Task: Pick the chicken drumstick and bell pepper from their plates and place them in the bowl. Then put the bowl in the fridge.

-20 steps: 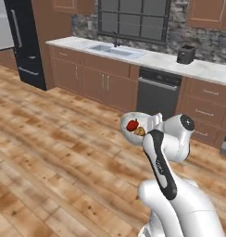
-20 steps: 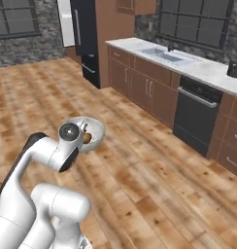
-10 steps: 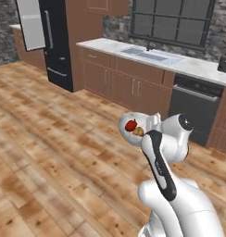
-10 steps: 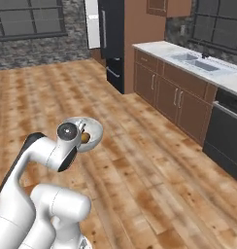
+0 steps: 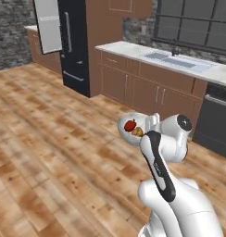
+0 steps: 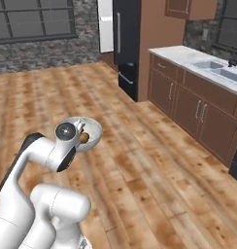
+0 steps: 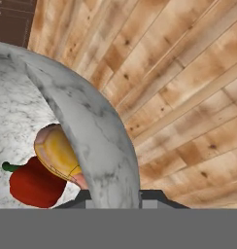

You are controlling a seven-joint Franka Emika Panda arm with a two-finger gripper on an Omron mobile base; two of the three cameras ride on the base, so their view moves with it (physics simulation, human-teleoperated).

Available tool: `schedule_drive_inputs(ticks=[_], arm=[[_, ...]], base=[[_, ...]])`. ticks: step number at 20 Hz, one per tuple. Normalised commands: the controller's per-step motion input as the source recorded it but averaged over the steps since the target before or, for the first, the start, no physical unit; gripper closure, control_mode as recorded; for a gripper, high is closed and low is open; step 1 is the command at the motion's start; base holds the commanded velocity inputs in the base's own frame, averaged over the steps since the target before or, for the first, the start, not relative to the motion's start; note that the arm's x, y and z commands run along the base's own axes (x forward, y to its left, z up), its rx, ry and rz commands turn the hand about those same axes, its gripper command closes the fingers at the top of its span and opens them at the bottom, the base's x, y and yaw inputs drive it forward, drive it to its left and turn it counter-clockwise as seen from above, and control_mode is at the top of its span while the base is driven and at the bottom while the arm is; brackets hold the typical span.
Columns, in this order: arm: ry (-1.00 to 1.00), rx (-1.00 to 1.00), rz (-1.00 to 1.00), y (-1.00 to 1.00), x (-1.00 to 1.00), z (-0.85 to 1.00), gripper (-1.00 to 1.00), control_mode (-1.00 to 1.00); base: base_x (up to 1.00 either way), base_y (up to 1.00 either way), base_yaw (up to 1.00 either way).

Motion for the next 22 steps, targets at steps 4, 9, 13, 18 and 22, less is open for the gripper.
schedule_drive_inputs(ticks=[4, 9, 13, 18, 22], arm=[[0.00, 0.00, 0.00, 0.00, 0.00, 0.00, 1.00, 1.00], [0.00, 0.00, 0.00, 0.00, 0.00, 0.00, 1.00, 1.00], [0.00, 0.00, 0.00, 0.00, 0.00, 0.00, 1.00, 1.00], [0.00, 0.00, 0.00, 0.00, 0.00, 0.00, 1.00, 1.00], [0.00, 0.00, 0.00, 0.00, 0.00, 0.00, 1.00, 1.00]], base=[[0.94, 0.31, 0.08], [0.94, 0.32, 0.07], [0.94, 0.34, 0.05], [0.94, 0.34, 0.05], [0.94, 0.33, 0.03]])
